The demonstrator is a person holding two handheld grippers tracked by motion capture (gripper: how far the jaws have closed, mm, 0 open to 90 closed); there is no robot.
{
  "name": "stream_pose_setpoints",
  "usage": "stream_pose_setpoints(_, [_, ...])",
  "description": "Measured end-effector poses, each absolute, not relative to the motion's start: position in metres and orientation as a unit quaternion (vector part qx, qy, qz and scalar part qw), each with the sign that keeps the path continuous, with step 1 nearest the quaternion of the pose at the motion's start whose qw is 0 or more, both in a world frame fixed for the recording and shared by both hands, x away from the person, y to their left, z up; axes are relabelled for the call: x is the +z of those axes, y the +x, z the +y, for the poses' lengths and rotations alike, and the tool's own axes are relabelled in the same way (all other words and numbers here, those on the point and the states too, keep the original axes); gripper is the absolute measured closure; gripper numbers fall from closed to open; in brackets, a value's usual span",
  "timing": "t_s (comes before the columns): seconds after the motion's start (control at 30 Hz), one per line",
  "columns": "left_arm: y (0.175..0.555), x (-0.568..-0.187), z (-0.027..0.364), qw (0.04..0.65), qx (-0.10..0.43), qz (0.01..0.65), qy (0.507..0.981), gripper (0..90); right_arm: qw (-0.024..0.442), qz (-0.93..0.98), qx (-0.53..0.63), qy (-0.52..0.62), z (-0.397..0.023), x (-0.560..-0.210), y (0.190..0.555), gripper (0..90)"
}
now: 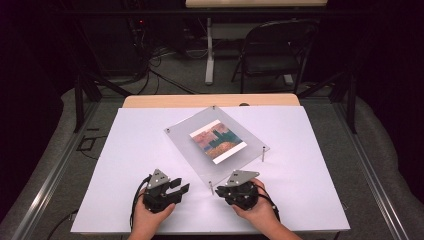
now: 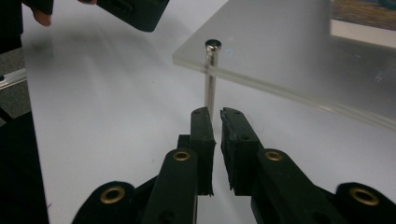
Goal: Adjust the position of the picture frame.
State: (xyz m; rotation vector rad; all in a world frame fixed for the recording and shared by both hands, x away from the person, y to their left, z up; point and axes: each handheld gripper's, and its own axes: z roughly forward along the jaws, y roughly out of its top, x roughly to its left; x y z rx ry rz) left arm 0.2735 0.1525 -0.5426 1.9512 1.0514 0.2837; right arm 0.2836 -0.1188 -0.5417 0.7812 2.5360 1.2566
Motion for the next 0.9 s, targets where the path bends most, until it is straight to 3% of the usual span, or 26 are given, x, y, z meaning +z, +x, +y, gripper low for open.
stream_pose_setpoints(0.37, [0.271,-0.55,0.113,0.436,0.114,0.381,0.807,68.1,0.139,0.811,0.447,0.35,-0.19,-0.533,0.287,73.3])
stream_pose_setpoints(0.67, [0.275,-0.554,0.097,0.429,0.108,0.366,0.819,75.4,0.143,0.791,0.451,0.387,-0.208,-0.537,0.288,73.4])
stream_pose_setpoints(0.9, [0.281,-0.556,0.1,0.433,0.072,0.38,0.814,78.7,0.153,0.787,0.442,0.401,-0.217,-0.538,0.282,73.1])
